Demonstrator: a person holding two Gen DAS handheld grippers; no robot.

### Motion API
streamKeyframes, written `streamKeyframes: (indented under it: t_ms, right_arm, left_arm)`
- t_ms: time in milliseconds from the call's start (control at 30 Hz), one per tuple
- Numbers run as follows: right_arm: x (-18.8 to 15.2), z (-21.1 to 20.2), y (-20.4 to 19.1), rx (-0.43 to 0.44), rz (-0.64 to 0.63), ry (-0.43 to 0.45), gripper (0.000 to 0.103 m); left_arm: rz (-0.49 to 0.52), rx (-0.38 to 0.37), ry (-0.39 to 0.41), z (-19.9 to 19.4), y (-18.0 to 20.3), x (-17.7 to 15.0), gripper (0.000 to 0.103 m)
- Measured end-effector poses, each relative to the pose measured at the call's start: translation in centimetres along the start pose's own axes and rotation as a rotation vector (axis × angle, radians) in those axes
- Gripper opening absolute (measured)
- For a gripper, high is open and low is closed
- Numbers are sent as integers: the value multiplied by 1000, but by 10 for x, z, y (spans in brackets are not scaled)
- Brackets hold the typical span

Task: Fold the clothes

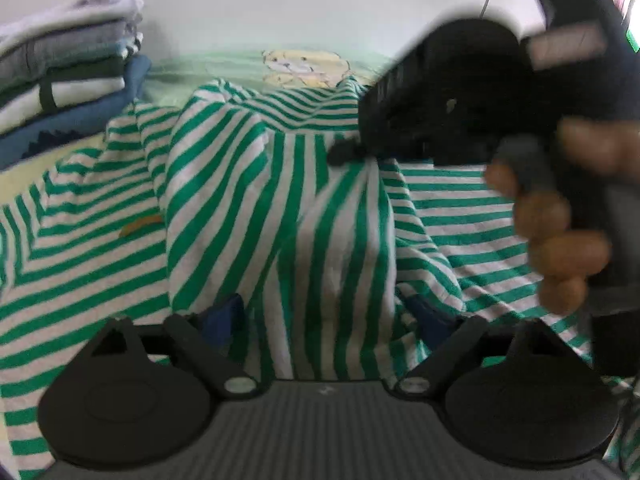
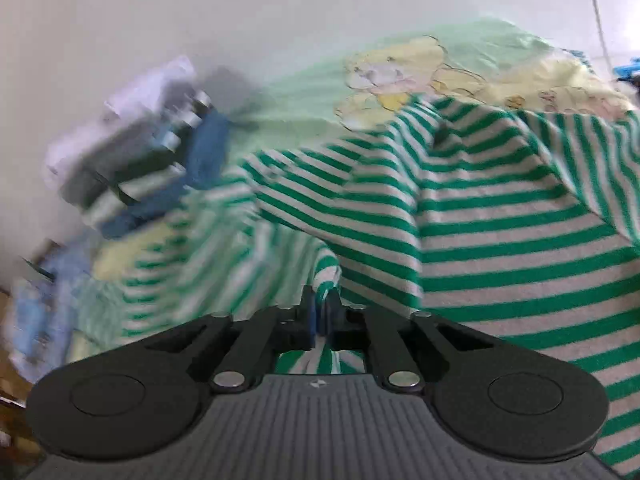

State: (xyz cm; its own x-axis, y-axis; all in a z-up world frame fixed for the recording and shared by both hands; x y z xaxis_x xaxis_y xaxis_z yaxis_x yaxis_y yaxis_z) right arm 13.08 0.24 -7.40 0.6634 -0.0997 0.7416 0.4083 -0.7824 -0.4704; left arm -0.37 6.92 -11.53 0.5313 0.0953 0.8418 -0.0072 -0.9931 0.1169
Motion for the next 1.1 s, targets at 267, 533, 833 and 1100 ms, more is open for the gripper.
streamKeyframes:
  t_ms: [267, 533, 833, 1100]
  right_arm:
    - [38, -48, -39, 335, 70, 112, 5]
    - [69, -72, -40, 501, 174, 201, 5]
    - [93, -75, -39, 542, 205, 226, 5]
    - [79, -96, -14, 497, 167, 224, 5]
  left_arm:
    - [94, 100, 64, -24, 15, 12, 11]
    - [133, 266, 238, -83, 4, 40, 10]
    - [264, 371, 347, -108, 18, 62, 11]
    - [540, 353, 305, -87, 57, 17, 18]
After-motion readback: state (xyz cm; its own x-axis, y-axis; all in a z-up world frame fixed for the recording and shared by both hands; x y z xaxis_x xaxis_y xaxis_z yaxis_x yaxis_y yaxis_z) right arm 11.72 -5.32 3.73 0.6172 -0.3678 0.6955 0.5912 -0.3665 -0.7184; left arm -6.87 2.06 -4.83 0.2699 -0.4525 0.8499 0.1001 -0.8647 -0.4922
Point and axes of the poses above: each gripper's, at about its wrist camera, not at the fingertips, and z roughly the way its jaws point, y to its right, x to its top, the point moved 1 cm from there along z, roughly the way its jaws point, and after that the axes turned 15 degrees about y, right-handed, at the moved point
